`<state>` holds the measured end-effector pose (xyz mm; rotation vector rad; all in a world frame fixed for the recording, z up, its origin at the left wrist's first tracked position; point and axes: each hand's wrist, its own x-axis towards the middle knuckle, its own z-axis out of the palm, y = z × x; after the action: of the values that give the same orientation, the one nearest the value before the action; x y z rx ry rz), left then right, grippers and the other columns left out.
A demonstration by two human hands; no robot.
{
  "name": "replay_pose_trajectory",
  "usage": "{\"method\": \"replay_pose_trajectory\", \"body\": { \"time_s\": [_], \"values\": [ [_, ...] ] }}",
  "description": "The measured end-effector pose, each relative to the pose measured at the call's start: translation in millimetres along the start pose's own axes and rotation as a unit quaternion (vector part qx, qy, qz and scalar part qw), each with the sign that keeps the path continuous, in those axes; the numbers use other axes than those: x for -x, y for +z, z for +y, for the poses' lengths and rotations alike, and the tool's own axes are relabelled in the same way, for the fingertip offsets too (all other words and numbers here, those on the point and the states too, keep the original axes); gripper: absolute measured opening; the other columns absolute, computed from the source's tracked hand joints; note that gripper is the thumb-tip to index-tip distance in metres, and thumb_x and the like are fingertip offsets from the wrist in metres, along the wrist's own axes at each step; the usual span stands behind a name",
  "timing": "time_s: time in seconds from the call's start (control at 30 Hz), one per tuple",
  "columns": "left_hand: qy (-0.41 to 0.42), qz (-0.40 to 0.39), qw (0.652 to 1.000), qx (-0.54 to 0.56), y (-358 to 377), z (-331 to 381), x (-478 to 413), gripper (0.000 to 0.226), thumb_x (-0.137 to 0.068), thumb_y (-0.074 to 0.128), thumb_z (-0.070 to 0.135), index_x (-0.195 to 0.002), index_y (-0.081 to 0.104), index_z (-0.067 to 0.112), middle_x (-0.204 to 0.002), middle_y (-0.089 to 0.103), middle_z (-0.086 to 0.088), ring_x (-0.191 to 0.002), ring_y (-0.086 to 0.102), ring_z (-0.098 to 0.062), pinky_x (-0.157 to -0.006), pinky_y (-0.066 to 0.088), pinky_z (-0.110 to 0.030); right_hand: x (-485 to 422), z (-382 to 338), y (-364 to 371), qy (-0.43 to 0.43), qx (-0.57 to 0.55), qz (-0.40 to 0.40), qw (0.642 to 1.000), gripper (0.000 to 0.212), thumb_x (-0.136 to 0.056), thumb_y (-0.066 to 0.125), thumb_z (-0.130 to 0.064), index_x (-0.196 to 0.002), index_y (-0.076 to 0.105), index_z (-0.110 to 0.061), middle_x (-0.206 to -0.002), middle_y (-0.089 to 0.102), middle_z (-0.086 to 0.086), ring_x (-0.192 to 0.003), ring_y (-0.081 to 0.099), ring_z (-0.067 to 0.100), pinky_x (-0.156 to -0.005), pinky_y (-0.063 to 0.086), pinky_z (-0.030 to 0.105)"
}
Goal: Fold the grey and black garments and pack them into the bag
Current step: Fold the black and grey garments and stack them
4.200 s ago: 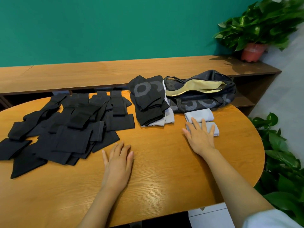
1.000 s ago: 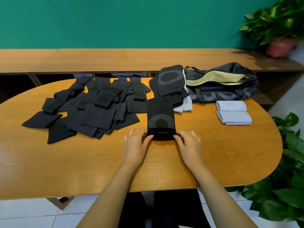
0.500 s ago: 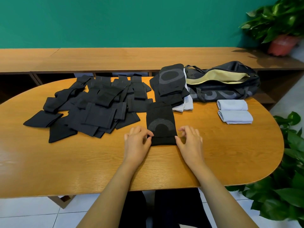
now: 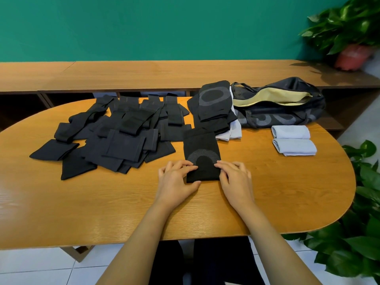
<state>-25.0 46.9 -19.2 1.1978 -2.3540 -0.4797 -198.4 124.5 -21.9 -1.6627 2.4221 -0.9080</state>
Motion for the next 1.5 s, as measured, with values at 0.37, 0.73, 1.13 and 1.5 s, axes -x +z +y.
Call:
{"method": "replay_pose_trajectory", "body": {
  "time_s": [0.37, 0.73, 1.13, 1.5],
  "values": [
    [-0.022, 0.044, 0.998, 0.037, 0.2, -0.8, 0.8, 0.025, -0.097, 0.053, 0.033, -0.12, 0.061, 0.036, -0.12, 0.058, 0.022, -0.11, 0.041, -0.001, -0.093, 0.023, -0.029, 2.0, -1.9, -6.9, -0.039, -0.008, -0.024, 0.999, 0.054, -0.081, 0.064, -0.059, -0.13, 0.056, -0.036, -0.128, 0.056, -0.015, -0.125, 0.035, 0.011, -0.103, 0.022, 0.032],
    [-0.02, 0.049, 0.998, 0.039, -0.6, -1.4, 1.7, 0.027, -0.09, 0.063, 0.038, -0.117, 0.062, 0.037, -0.11, 0.061, 0.02, -0.105, 0.044, -0.003, -0.09, 0.022, -0.027, 1.9, -0.9, -5.9, -0.017, -0.051, 0.002, 0.999, 0.027, -0.094, 0.061, -0.018, -0.118, 0.064, -0.028, -0.117, 0.062, -0.011, -0.115, 0.044, 0.01, -0.104, 0.03, 0.036],
    [-0.086, 0.104, 0.987, 0.083, -3.4, 4.2, 19.7, 0.046, -0.092, 0.06, 0.04, -0.134, 0.046, 0.03, -0.085, 0.055, 0.012, -0.092, 0.052, -0.004, -0.097, 0.026, -0.028, 6.8, -1.0, -8.5, -0.004, -0.099, -0.006, 0.995, 0.043, -0.091, 0.059, -0.044, -0.132, 0.049, -0.032, -0.088, 0.055, -0.013, -0.103, 0.051, 0.01, -0.101, 0.032, 0.03],
    [-0.025, 0.098, 0.994, 0.025, -0.9, 2.9, 21.1, 0.017, -0.092, 0.063, 0.02, -0.107, 0.07, 0.026, -0.111, 0.053, 0.012, -0.106, 0.041, -0.008, -0.087, 0.028, -0.028, 5.5, 0.5, -5.0, -0.07, -0.069, 0.039, 0.994, 0.028, -0.09, 0.065, -0.036, -0.116, 0.059, -0.029, -0.105, 0.053, -0.016, -0.104, 0.044, 0.005, -0.099, 0.036, 0.037]
  ]
}}
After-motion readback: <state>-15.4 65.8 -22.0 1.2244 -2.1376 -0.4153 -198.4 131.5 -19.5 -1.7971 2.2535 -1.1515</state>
